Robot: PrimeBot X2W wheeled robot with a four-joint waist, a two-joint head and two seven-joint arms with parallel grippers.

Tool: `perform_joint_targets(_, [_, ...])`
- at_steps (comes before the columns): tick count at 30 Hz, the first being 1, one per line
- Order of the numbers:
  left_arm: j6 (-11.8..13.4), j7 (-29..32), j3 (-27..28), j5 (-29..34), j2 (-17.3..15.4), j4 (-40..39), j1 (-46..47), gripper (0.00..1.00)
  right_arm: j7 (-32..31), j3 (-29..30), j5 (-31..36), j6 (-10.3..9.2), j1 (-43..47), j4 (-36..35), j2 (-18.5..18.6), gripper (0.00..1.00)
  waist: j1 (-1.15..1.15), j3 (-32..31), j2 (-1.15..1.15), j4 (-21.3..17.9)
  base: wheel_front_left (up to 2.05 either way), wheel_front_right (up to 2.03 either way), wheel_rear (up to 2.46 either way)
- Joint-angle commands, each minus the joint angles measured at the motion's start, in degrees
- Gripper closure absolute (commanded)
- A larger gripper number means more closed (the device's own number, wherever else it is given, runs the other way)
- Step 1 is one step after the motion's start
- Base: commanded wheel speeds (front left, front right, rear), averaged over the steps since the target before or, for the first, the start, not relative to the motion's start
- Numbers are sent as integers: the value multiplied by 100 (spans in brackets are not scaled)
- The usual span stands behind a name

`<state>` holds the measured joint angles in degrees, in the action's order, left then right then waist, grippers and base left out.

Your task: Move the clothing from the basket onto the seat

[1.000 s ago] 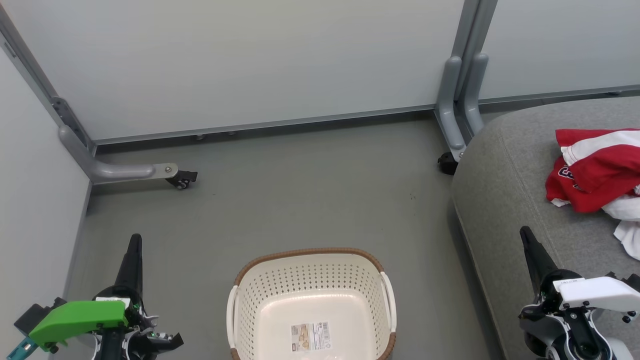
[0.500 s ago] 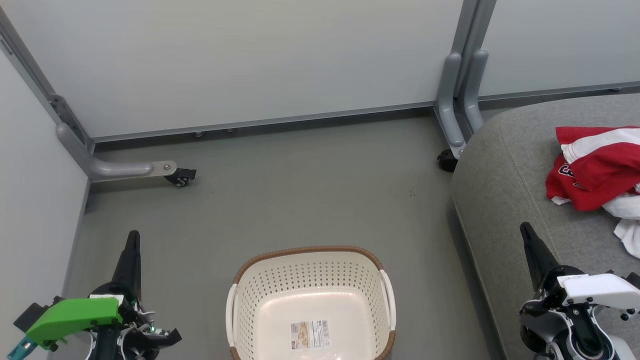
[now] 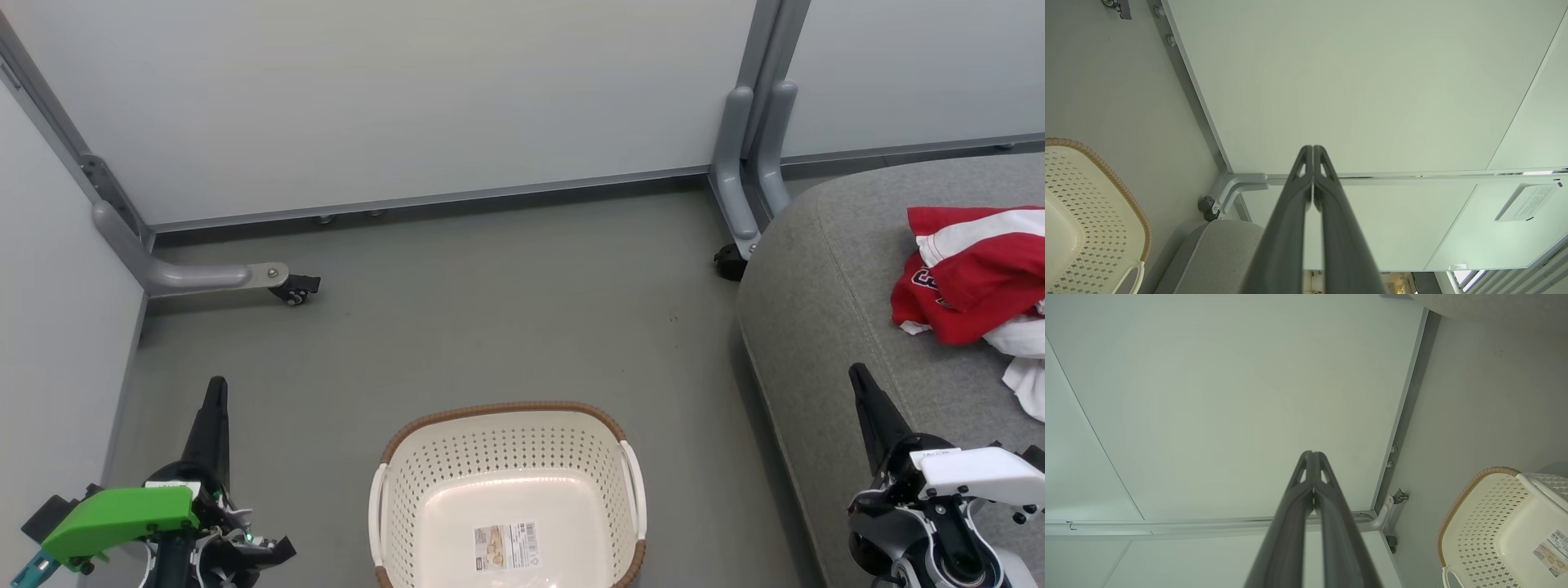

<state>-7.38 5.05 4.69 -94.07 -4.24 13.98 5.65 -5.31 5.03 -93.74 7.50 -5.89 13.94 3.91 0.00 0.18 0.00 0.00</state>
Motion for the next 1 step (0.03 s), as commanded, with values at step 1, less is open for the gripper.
perform_joint_targets(1, [-19,25,21,32,7,6,94,100,-30,21,30,-2,-53,16,3,100,0,0,0,0,0,0,0])
